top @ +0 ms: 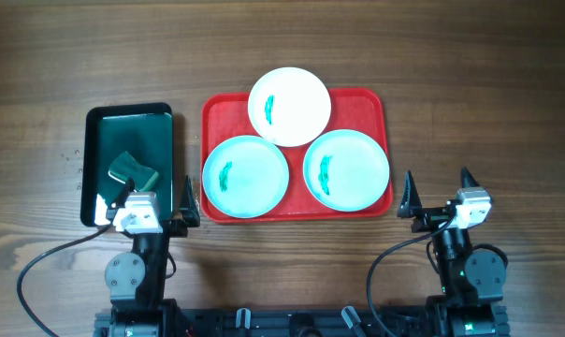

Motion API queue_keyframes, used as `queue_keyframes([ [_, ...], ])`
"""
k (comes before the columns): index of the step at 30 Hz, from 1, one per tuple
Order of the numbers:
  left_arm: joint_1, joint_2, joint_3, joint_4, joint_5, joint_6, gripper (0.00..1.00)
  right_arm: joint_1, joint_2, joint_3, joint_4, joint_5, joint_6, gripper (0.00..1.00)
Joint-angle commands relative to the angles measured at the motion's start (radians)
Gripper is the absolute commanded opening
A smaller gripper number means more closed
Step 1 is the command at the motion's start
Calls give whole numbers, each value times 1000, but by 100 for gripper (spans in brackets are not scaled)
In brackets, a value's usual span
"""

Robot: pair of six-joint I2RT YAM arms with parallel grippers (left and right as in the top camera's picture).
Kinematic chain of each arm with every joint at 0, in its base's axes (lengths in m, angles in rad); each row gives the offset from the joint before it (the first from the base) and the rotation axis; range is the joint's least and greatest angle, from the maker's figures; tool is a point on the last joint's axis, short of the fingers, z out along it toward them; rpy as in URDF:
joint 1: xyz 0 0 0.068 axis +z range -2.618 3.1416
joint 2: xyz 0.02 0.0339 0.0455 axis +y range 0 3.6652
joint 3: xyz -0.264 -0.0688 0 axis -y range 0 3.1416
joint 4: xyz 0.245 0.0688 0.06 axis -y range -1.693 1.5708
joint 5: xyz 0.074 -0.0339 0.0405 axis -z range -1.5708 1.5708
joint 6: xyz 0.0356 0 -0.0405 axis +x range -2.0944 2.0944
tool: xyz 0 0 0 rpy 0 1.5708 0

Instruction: Clean dirty plates on tray and stack at the side

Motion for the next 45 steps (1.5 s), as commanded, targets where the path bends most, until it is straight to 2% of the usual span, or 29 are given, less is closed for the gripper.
queue_keyframes([
  [1, -3, -4, -8, 0, 4, 16, 100, -2, 14, -1, 6, 16, -13, 100],
  [37, -3, -4, -8, 6, 9, 15, 100, -2, 14, -1, 6, 16, -12, 100],
  [40, -5, -4, -8, 111, 273, -67, 100, -2, 14, -1, 6, 16, -12, 100],
  [43, -5, -4, -8, 114, 363, -70, 100, -2, 14, -1, 6, 16, -13, 100],
  [45, -5, -4, -8, 231, 722, -246, 100, -2, 14, -1, 6, 16, -13, 100],
])
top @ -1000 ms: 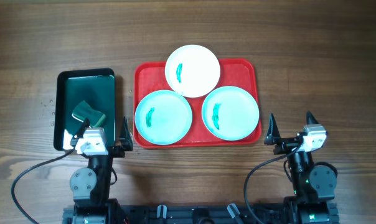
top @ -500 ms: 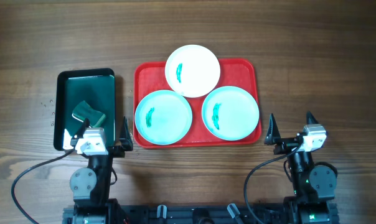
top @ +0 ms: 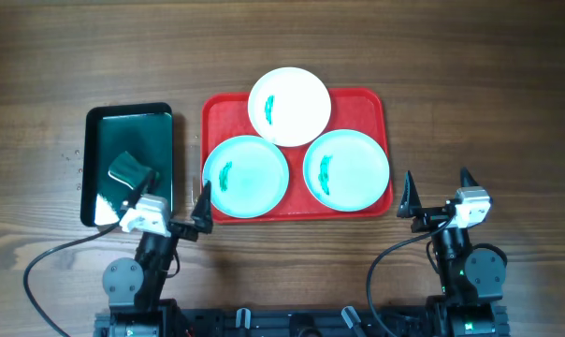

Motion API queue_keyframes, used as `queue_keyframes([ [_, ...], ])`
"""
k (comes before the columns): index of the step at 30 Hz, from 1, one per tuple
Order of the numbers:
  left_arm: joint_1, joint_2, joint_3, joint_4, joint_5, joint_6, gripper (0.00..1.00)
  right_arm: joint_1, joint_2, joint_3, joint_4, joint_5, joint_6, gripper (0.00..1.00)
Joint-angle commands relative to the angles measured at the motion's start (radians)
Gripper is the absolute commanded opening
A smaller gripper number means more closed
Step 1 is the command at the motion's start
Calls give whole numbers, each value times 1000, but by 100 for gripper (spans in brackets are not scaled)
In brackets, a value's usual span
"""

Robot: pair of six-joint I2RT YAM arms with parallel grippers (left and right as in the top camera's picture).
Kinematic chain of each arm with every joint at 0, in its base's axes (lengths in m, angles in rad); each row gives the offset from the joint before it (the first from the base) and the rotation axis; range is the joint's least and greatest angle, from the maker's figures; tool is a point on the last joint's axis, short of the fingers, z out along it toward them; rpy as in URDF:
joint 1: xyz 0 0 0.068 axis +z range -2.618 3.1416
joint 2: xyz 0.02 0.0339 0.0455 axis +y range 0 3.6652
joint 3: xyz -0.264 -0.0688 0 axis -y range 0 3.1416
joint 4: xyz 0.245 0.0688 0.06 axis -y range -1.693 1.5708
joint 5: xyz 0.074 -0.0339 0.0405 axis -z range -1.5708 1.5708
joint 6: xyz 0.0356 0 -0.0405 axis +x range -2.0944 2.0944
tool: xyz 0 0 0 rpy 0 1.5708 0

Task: Clean dirty plates on tray and stack at the side
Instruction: 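Reach the left gripper into the black tray and grasp the green sponge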

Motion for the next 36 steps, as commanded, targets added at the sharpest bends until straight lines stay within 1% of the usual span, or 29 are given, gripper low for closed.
queue_keyframes([
  [1, -5, -5, 0, 165, 533, -192, 100, -2, 5, -1, 6, 16, -13, 100],
  [2, -5, -5, 0, 231, 624, -193, 100, -2, 5, -1, 6, 16, -12, 100],
  [3, -5, -5, 0, 288, 654, -212, 100, -2, 5, -1, 6, 16, -12, 100],
  [5, -5, -5, 0, 479, 642, -316, 100, -2, 5, -1, 6, 16, -12, 100],
  [6, -5, -5, 3, 561, 618, -344, 100, -2, 5, -1, 6, 16, -12, 100],
  [7, -5, -5, 22, 634, 537, -359, 100, -2, 5, -1, 6, 16, -13, 100],
  [8, -3, -3, 71, 607, 436, -347, 100, -2, 5, -1, 6, 16, -12, 100],
  [9, -1, 15, 152, 500, 354, -257, 100, -2, 5, -1, 6, 16, -12, 100],
  [10, 1, 35, 209, 398, 310, -189, 100, -2, 5, -1, 6, 16, -12, 100],
  [11, 5, 67, 280, 264, 249, -123, 100, -2, 5, -1, 6, 16, -12, 100],
  [12, 9, 120, 379, 75, 130, -82, 100, -2, 5, -1, 6, 16, -13, 100],
  [14, 10, 298, 615, -311, -127, -83, 100, -2, 5, -1, 6, 16, -13, 100],
  [15, 10, 390, 713, -448, -175, -83, 100, -2, 5, -1, 6, 16, -12, 100],
  [16, 10, 479, 796, -546, -166, -85, 100, -2, 5, -1, 6, 16, -12, 100],
  [17, 9, 563, 861, -624, -122, -93, 100, -2, 5, -1, 6, 16, -12, 100],
  [19, 9, 676, 905, -679, -100, -92, 100, -2, 5, -1, 6, 16, -12, 100],
  [20, 10, 737, 909, -666, -106, -116, 100, -2, 5, -1, 6, 16, -12, 100],
  [21, 10, 793, 929, -681, -162, -211, 100, -2, 5, -1, 5, 16, -12, 100],
  [22, 10, 878, 983, -734, -228, -291, 100, -2, 5, -1, 6, 16, -13, 100],
  [24, 10, 1039, 1120, -867, -333, -328, 100, -2, 5, -1, 6, 16, -13, 100],
  [26, 10, 1256, 1303, -1003, -460, -335, 100, -2, 5, -1, 6, 16, -12, 100],
  [27, 9, 1337, 1347, -1015, -459, -328, 100, -2, 5, -1, 6, 16, -12, 100],
  [30, 10, 1486, 1353, -1016, -461, -329, 100, -2, 5, -1, 6, 16, -12, 100],
  [31, 20, 1535, 1353, -1014, -460, -349, 100, -2, 5, -1, 6, 16, -12, 100],
  [33, 73, 1634, 1353, -1025, -478, -503, 100, -2, 5, -1, 6, 16, -13, 99],
  [35, 141, 1712, 1353, -1050, -463, -627, 100, -2, 5, -1, 5, 16, -13, 100],
  [36, 168, 1740, 1353, -1056, -441, -644, 100, -2, 5, -1, 6, 16, -12, 100],
])
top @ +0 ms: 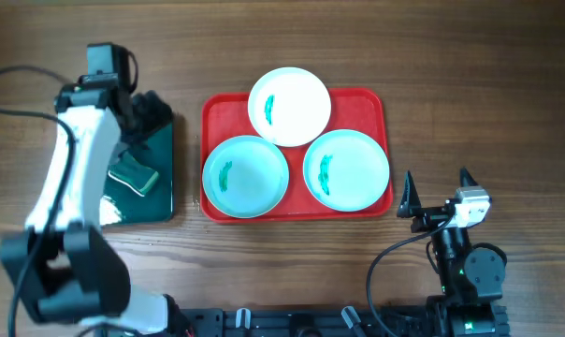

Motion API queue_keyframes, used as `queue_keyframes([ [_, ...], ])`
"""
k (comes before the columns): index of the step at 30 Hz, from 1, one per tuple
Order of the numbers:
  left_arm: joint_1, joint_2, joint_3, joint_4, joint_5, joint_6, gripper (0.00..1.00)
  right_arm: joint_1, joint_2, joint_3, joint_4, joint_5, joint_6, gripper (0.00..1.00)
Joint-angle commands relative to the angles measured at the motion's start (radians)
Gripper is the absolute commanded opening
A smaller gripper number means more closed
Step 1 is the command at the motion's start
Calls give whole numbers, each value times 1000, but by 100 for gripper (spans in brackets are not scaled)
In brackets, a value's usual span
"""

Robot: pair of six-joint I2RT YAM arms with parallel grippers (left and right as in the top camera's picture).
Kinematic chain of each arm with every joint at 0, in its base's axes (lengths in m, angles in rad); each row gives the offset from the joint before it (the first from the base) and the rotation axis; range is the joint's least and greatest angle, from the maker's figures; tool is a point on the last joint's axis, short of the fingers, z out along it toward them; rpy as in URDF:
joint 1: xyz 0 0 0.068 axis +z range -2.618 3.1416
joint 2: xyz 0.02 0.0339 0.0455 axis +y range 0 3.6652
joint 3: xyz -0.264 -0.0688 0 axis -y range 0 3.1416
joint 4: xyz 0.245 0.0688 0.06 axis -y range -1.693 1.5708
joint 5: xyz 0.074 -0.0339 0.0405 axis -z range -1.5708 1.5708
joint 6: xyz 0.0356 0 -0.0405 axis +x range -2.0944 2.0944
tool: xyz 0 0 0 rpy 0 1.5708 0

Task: Clean dirty plates on tray and stack at the side
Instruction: 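Reach the left gripper into the black tray and grasp the green sponge, then rub the held sponge in the water of the black tray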

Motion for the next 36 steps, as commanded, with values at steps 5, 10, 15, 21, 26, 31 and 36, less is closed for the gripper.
queue_keyframes([
  [5, 198, 183, 1, -54, 66, -163, 100, -2, -3, -1, 6, 16, -12, 100],
  [10, 198, 217, -53, -16, 66, -154, 100, -2, -3, -1, 6, 16, -12, 100],
  [15, 201, 217, -172, 150, 58, -151, 86, -2, -3, -1, 6, 16, -12, 100],
  [21, 203, 218, -226, 260, -4, -127, 58, -2, -3, -1, 6, 16, -12, 100],
  [26, 203, 220, -226, 300, -21, -127, 63, -2, -3, -1, 6, 16, -12, 100],
  [31, 203, 231, -226, 305, -21, -127, 4, -2, -3, -1, 6, 16, -12, 100],
  [36, 203, 233, -226, 239, 28, -128, 100, -2, -3, -1, 6, 16, -12, 100],
])
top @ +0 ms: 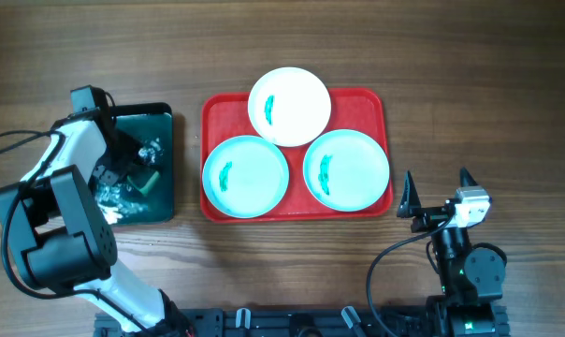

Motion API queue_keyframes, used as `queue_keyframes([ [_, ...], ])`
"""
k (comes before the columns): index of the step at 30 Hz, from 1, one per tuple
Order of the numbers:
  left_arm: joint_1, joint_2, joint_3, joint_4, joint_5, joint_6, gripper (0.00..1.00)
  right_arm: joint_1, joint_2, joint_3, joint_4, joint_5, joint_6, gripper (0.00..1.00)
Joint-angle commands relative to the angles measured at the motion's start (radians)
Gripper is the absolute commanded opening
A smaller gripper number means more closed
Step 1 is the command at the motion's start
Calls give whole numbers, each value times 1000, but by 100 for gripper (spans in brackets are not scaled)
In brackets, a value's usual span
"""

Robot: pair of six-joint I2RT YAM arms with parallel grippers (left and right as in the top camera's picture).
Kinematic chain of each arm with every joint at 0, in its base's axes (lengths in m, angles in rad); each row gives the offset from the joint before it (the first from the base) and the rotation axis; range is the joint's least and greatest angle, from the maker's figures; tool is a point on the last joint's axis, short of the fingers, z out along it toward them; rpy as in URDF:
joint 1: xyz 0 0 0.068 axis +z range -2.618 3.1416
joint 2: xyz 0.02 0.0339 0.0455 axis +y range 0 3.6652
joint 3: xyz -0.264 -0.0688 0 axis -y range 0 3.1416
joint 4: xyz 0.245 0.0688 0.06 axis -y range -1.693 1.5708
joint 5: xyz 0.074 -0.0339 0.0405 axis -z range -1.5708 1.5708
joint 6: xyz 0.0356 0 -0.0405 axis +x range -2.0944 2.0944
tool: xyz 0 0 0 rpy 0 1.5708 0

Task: Clean dirty plates on tray and stack at the side
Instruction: 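Rub the held sponge in the water of the black tray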

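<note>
A red tray [381,112] holds three plates, each with a green smear: a white plate [296,112] at the back, a light-blue plate [254,183] front left and another light-blue plate [353,173] front right. My left gripper [131,173] reaches down into the dark tray [163,131] at the left, right at the green sponge [148,180]. Its jaws are hidden by the wrist, and I cannot tell whether it touches the sponge. My right gripper [439,190] rests open near the front right, holding nothing.
The dark tray's glossy bottom shows bright reflections under the left arm. The left arm's cable [7,142] loops out over the table's left edge. Bare wooden table lies behind and to the right of the red tray.
My left gripper has moved from the back edge of the dark tray down to the sponge in it. The plates and the right arm have not moved.
At first both arms rested at the front, the left gripper beside the dark tray. Then the left gripper turned toward the red tray. Later the left arm stood stretched over the dark tray's back edge, and now its gripper is down at the sponge.
</note>
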Motion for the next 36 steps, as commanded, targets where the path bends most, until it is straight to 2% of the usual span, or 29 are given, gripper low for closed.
queue_keyframes([
  [1, 5, 25, -10, -50, 68, -2, 100, -2, -3, -1, 6, 16, -12, 100],
  [4, 5, 25, -10, -108, 162, -1, 100, -2, -3, -1, 6, 16, -12, 100],
  [5, 5, 25, -10, -126, 193, -1, 95, -2, -3, -1, 6, 16, -12, 99],
  [6, 5, 25, -10, -133, 202, -1, 82, -2, -3, -1, 6, 16, -12, 100],
  [7, 5, 25, -10, -136, 201, -1, 62, -2, -3, -1, 6, 16, -12, 100],
  [9, 5, 25, -10, -135, 200, -2, 8, -2, -3, -1, 6, 16, -12, 100],
  [10, 5, 25, -10, -134, 201, -2, 4, -2, -3, -1, 6, 16, -12, 100],
  [13, 5, 25, -10, -116, 198, -2, 4, -2, -3, -1, 6, 16, -12, 100],
  [14, 5, 25, -10, -107, 186, -2, 18, -2, -3, -1, 6, 16, -12, 99],
  [16, 5, 25, -10, -85, 146, -2, 100, -2, -3, -1, 6, 16, -13, 100],
  [17, 5, 25, -10, -76, 129, -2, 100, -2, -3, -1, 6, 16, -12, 100],
  [20, 5, 25, -10, -64, 84, -2, 100, -2, -3, -1, 6, 16, -12, 100],
  [22, 5, 25, -10, -95, 85, -2, 63, -2, -3, -1, 6, 16, -12, 99],
  [23, 5, 25, -10, -113, 92, -1, 48, -2, -3, -1, 6, 16, -12, 100],
  [24, 5, 25, -11, -133, 100, -2, 40, -2, -3, -1, 6, 16, -12, 100],
  [26, 5, 25, -10, -161, 124, -1, 38, -2, -3, -1, 6, 16, -12, 100],
  [27, 5, 25, -10, -171, 141, -1, 32, -2, -3, -1, 6, 16, -13, 99],
  [28, 5, 25, -10, -174, 145, -1, 13, -2, -3, -1, 6, 16, -12, 100],
  [29, 5, 25, -11, -174, 145, -2, 4, -2, -3, -1, 6, 16, -13, 100],
  [31, 5, 25, -10, -169, 144, -2, 4, -2, -3, -1, 6, 16, -12, 100],
  [32, 5, 25, -10, -154, 143, -2, 10, -2, -3, -1, 5, 16, -12, 100],
  [34, 5, 25, -10, -101, 96, -2, 100, -2, -3, -1, 6, 16, -12, 100],
  [36, 5, 25, -10, -37, 24, -2, 100, -2, -3, -1, 6, 16, -12, 100],
])
